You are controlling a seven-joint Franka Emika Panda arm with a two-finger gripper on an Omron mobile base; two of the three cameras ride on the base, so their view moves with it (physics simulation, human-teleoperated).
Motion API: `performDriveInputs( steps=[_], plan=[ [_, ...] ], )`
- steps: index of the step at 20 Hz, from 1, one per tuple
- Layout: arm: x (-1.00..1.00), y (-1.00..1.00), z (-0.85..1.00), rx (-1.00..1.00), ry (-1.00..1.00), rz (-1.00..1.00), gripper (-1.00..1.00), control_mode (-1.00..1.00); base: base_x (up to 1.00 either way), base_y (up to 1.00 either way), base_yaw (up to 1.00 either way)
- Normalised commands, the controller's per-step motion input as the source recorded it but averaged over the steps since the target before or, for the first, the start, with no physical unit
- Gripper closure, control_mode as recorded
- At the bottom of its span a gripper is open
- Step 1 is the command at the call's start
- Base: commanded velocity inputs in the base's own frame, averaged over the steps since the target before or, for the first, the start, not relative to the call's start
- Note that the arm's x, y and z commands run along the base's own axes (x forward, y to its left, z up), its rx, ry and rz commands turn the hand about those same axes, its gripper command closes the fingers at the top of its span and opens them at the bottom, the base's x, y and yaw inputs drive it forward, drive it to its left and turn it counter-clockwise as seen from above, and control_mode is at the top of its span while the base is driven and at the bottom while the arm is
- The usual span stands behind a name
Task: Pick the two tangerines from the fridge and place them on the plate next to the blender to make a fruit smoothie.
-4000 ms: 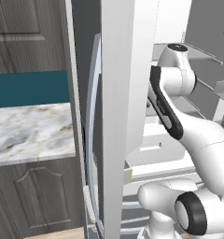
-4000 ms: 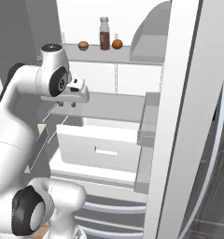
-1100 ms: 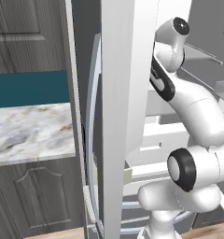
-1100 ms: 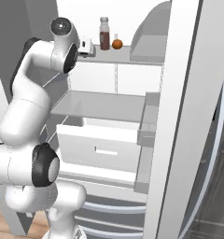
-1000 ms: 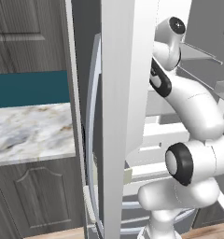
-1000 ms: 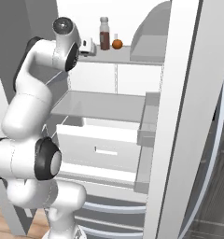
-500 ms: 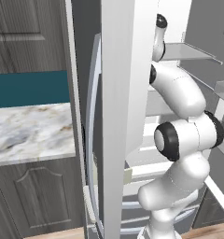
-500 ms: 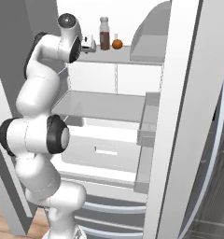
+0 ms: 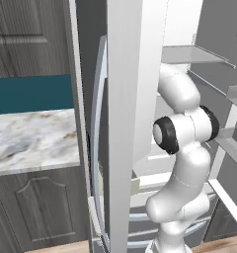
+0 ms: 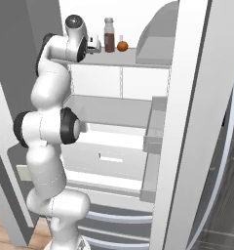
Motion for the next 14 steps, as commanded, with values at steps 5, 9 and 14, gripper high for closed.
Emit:
performDriveInputs(
  steps=[5, 9, 14],
  plan=[
    [0.65, 0.04, -0.06, 0.00, 0.00, 0.00, -1.00, -1.00, 0.00, 0.00, 0.00],
    [0.52, 0.01, -0.03, 0.00, 0.00, 0.00, -1.00, -1.00, 0.00, 0.00, 0.00],
    [0.44, 0.02, -0.02, 0.00, 0.00, 0.00, -1.00, -1.00, 0.00, 0.00, 0.00]
  ],
)
